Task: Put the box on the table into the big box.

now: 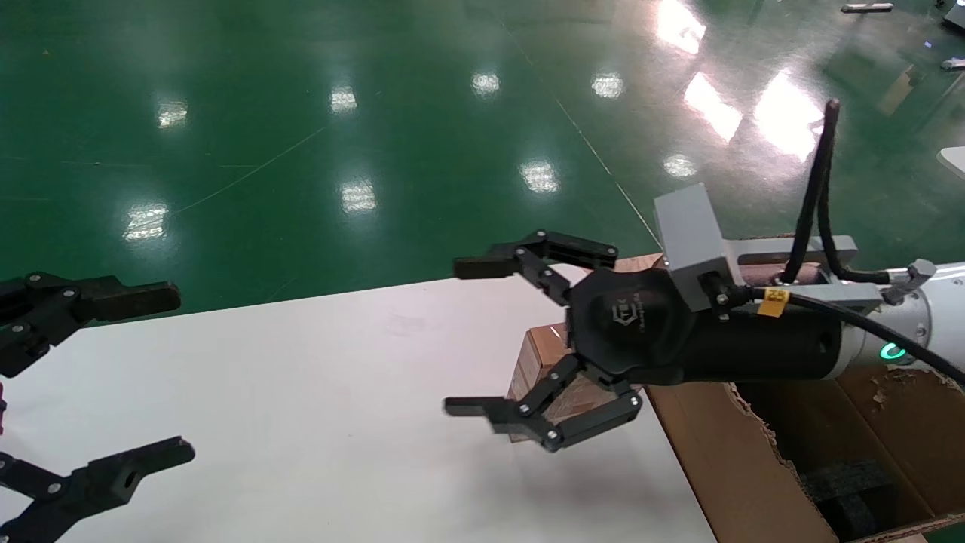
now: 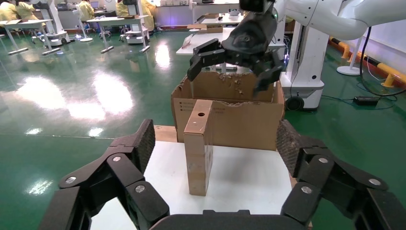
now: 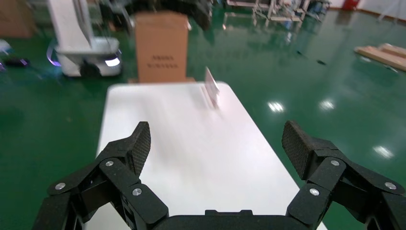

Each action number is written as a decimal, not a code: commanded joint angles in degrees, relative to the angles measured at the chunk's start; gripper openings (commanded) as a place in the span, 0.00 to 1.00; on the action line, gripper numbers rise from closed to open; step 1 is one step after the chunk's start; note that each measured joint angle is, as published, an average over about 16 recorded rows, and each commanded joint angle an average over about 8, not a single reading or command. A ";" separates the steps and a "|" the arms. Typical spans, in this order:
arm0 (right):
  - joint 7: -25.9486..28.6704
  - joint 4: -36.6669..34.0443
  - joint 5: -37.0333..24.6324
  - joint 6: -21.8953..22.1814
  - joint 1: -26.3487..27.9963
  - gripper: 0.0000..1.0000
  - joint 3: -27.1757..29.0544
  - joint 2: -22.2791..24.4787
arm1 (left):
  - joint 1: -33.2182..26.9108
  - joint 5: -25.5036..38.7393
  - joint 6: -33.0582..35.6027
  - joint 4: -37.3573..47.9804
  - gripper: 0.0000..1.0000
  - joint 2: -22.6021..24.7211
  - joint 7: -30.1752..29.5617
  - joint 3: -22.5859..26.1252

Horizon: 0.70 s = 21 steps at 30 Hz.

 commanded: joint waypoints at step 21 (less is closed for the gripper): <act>-16.91 -26.68 -9.07 -3.10 8.12 1.00 -6.54 0.94 | -0.01 -0.01 0.00 0.00 0.00 -0.01 0.01 0.02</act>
